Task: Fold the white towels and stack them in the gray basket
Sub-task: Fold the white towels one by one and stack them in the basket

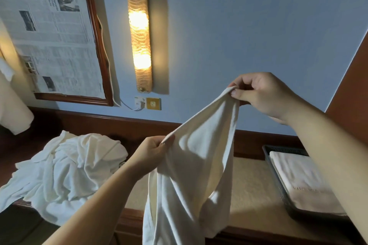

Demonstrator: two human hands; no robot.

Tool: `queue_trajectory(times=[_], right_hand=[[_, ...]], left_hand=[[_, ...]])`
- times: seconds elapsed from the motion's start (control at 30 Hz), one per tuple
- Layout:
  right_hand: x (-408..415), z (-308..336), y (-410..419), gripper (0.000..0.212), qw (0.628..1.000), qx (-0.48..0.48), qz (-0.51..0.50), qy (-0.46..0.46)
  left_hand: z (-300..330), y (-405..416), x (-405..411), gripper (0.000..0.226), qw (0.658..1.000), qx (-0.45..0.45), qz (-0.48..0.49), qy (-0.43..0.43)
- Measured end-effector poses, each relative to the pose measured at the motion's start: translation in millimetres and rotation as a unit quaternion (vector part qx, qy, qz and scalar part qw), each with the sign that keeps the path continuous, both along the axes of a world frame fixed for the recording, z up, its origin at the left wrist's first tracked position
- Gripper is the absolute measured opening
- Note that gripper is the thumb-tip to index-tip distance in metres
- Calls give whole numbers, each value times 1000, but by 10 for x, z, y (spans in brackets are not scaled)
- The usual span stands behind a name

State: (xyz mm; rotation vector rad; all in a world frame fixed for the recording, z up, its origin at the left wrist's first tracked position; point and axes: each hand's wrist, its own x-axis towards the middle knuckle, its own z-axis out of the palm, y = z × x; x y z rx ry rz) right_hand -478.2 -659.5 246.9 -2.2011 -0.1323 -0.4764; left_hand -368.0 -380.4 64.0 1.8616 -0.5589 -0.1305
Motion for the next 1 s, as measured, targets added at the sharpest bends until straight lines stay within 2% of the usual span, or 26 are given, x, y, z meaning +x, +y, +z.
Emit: queue_trajectory(times=[0.07,0.1,0.2,0.27,0.3,0.37,0.43,0.5,0.57,0.67,0.73,0.8,0.83,0.9,0.97,1.0], right_hand=[[-48,-108,-145,12,1000,24,-16,11],[-74,-180,-222,12,999,34,-31,18],[-138,-408,-447,13,995,65,-71,15],[-176,-508,-524,13,993,82,-81,2],[-190,-542,-530,12,993,85,-82,-3],[-202,-610,-502,9,994,72,-85,-7],[-186,-655,-456,8,995,50,-90,-11],[-155,-695,-437,8,995,45,-89,-10],[-121,-742,-426,10,995,46,-85,0],[-74,-796,-463,12,992,100,-79,15],[-48,-829,-579,11,988,117,-89,38],[-37,-902,-767,12,989,28,-122,79],[-45,-940,-845,12,986,-8,-139,94],[-62,-1005,-963,11,982,-5,-164,91],[-66,-1047,-994,8,982,27,-176,65],[-54,-1073,-998,7,983,34,-174,55]], left_hand=[[124,29,62,65,994,22,39,-103],[186,61,103,61,982,31,54,-181],[371,173,223,44,903,108,22,-415],[420,232,303,31,865,167,-28,-473],[371,263,371,30,858,181,-53,-477],[156,328,478,41,866,197,-74,-453],[-210,419,515,64,904,214,-48,-367],[-612,525,462,79,954,203,2,-220],[-909,560,365,80,982,158,38,-96],[-930,478,219,66,990,107,78,-46],[-723,475,213,61,987,82,114,-75],[-484,549,280,65,969,93,116,-199],[-388,599,330,64,945,114,100,-291],[-220,674,404,56,872,191,55,-447],[-77,701,456,50,818,239,30,-522],[-10,713,482,51,811,245,27,-531]])
